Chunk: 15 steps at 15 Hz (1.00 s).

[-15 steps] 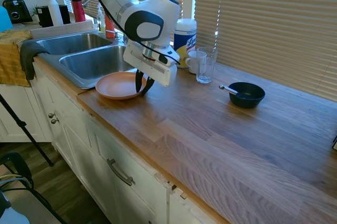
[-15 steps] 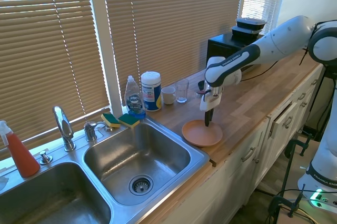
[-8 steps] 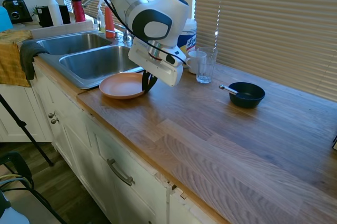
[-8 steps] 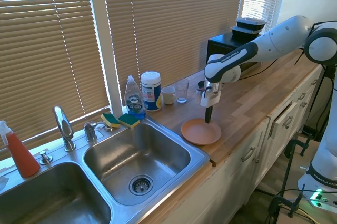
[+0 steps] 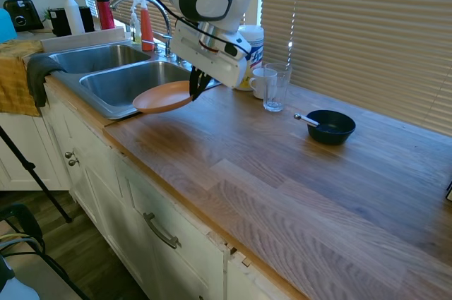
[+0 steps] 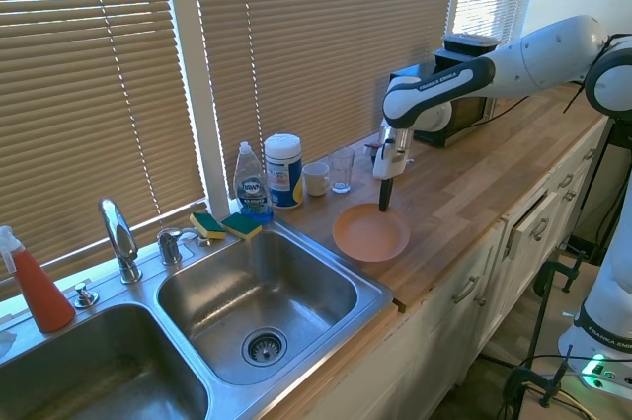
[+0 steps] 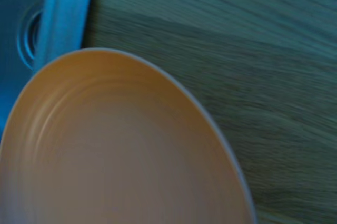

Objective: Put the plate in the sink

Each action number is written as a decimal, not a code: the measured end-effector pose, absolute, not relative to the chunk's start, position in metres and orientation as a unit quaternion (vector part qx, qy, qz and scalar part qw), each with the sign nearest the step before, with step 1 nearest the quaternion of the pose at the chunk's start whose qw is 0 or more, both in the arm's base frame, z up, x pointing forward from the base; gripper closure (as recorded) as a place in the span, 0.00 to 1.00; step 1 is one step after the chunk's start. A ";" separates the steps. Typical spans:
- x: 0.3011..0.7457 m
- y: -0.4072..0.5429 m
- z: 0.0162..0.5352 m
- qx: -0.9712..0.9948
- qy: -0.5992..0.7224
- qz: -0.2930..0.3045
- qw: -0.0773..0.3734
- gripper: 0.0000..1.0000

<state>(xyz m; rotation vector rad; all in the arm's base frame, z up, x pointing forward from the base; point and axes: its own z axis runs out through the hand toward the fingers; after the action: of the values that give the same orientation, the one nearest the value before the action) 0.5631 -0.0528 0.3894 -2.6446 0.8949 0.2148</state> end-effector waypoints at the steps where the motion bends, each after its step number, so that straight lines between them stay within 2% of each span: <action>1: 0.569 -0.038 0.402 -0.932 0.310 0.073 0.171 1.00; 5: 0.592 0.049 0.443 -0.938 0.298 0.062 0.164 1.00; 7: 0.608 0.098 0.447 -0.942 0.292 0.060 0.154 1.00; 12: 0.655 0.205 0.404 -0.949 0.281 0.067 0.124 1.00; 15: 0.679 0.247 0.356 -0.952 0.277 0.075 0.104 1.00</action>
<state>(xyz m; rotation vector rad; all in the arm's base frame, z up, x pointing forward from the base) 0.6794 0.2474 0.3565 -2.8075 0.8165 0.2221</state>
